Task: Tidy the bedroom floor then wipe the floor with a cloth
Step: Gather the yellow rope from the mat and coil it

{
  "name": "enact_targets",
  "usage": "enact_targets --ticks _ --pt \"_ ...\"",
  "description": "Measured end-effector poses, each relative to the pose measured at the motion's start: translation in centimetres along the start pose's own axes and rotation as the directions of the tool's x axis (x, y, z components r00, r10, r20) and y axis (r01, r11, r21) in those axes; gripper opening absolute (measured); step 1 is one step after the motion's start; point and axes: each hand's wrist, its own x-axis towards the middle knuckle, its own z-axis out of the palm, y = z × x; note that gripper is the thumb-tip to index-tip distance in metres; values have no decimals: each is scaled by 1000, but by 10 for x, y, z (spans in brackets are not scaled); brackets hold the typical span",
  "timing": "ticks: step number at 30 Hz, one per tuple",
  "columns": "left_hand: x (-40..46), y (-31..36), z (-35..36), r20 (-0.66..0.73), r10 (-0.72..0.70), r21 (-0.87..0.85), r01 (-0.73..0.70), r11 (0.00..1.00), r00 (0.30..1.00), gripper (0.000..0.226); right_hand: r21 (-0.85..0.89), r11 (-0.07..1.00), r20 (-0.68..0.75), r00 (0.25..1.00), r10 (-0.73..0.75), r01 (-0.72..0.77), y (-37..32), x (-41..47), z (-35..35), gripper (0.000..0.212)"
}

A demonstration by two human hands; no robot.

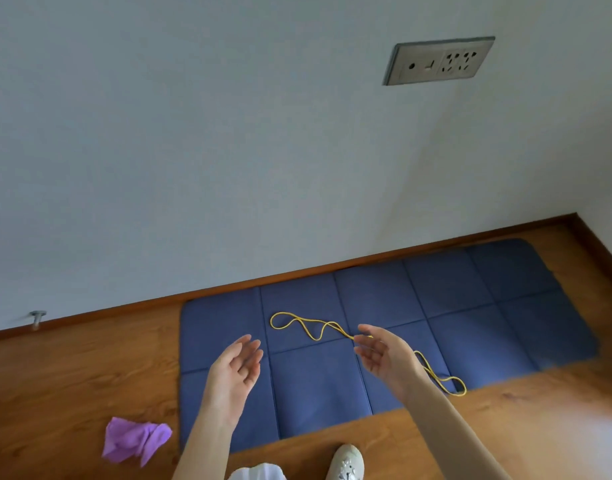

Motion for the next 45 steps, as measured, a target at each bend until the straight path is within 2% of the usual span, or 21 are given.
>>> enact_targets --ticks 3,7,10,14,17,20,23,30,33,38,40,42,45 --pt "54 -25 5 26 -2 134 -1 991 1000 18 -23 999 -7 999 45 -45 24 50 4 14" --pt "138 -52 -7 40 33 287 -43 957 999 18 36 997 -7 998 62 -61 69 130 6 16" --pt "193 -78 -32 37 75 370 -83 925 997 18 30 996 -40 996 85 -84 108 189 9 14" --pt "264 -116 -68 109 124 470 -162 868 986 20 -18 994 -65 992 108 -110 166 264 5 15" --pt "326 -147 -89 132 111 500 -163 851 985 21 -21 992 -70 990 119 -121 204 318 -5 14" --pt "386 -181 -109 120 96 501 -143 854 988 21 83 986 -44 988 149 -145 235 369 -14 12" --pt "448 -213 -126 113 93 518 -139 844 989 21 95 990 -12 994 106 -104 260 423 -22 10" --pt "591 -260 -147 214 189 636 -284 717 958 21 110 993 -17 999 41 -39 296 559 -38 10" --pt "634 -278 -159 301 224 683 -374 628 927 21 5 1000 -35 999 -12 13 309 610 -37 7" --pt "661 -312 -190 445 130 815 -461 351 886 23 -176 980 -62 992 -108 96 321 664 -27 18" --pt "665 -321 -201 436 161 824 -465 324 885 23 -310 940 -72 983 -170 140 321 675 -21 23" --pt "667 -323 -206 419 190 831 -459 315 888 23 -523 816 -19 954 -301 247 321 685 -16 30" --pt "671 -319 -201 425 170 863 -455 219 889 22 -762 530 104 878 -468 373 322 692 -8 37"
